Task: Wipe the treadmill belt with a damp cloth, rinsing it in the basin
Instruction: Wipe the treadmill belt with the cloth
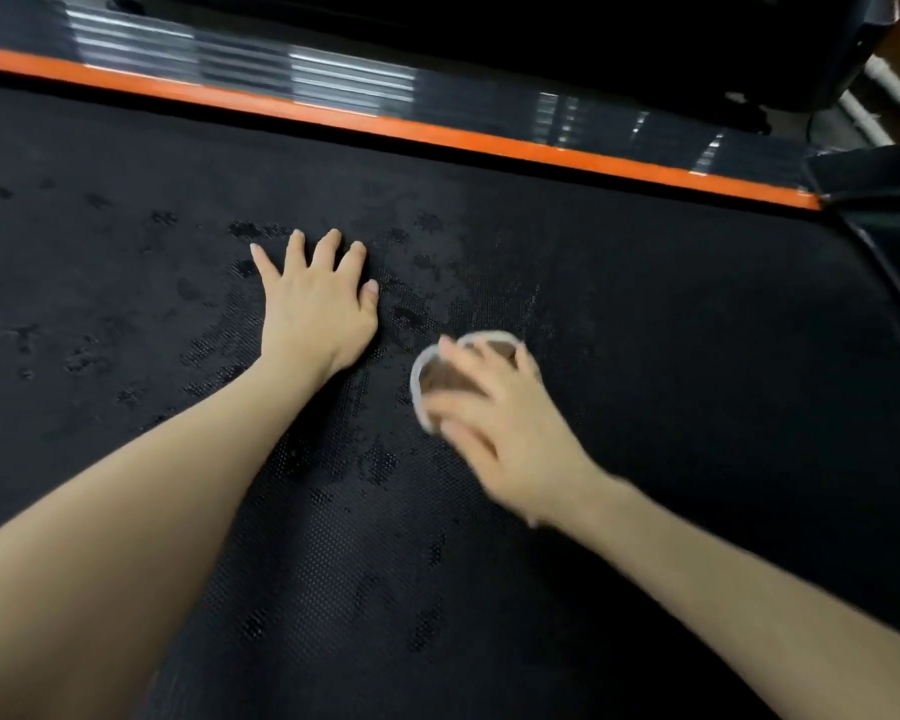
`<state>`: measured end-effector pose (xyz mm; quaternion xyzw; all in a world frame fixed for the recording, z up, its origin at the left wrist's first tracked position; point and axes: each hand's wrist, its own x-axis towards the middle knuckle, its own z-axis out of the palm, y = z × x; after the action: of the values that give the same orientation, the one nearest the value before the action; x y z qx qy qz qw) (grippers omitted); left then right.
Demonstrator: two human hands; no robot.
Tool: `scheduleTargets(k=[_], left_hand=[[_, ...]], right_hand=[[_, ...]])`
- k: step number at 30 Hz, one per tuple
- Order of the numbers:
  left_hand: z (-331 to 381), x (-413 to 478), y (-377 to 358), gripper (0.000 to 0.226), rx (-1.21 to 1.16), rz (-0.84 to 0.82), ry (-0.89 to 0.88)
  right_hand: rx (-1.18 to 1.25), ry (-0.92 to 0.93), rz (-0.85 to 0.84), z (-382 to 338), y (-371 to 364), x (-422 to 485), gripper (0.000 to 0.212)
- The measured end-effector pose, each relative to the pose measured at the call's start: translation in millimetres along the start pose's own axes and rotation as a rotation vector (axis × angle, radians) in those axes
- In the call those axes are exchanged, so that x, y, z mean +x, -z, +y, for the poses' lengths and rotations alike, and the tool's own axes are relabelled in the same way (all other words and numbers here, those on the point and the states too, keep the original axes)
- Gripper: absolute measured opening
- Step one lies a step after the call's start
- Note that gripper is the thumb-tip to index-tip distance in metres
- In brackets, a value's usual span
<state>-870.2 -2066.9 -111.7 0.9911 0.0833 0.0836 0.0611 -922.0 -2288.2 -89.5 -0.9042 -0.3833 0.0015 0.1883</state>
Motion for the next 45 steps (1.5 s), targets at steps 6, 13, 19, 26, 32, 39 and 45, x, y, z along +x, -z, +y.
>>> scheduleTargets(k=[6,13,19,26,32,39,45], left_hand=[[-0.4,0.9,1.3,0.051,0.011,-0.008,-0.009],[1.3,-0.3,2.2,0.049,0.014,0.012,-0.013],[1.5,-6.2,11.8,0.051,0.022,-0.003,-0.023],[5.0,-82.3,54.6,0.051,-0.07,0.129,-0.23],[-7.2,-170.7,54.3,0.061,0.035,-0.045,-0.319],[-16.5,-182.2,39.7,0.061,0.023,-0.087,-0.329],[-19.9,-183.8,38.8,0.061,0.049,-0.08,-0.335]], right_hand=[[0.035,0.127,-0.13,23.1,23.9,-84.2,0.025],[-0.1,-0.446,0.18,39.5,16.6,-14.7,0.023],[0.068,-0.154,0.045,-26.2,-5.4,-59.7,0.035],[0.016,-0.173,0.058,-26.8,-6.6,-57.8,0.038],[-0.031,-0.187,0.102,-30.3,-4.9,-58.0,0.046],[0.088,-0.187,0.185,-68.1,-7.6,-73.1,0.059],[-0.058,-0.09,0.024,-105.0,-27.1,-92.3,0.059]])
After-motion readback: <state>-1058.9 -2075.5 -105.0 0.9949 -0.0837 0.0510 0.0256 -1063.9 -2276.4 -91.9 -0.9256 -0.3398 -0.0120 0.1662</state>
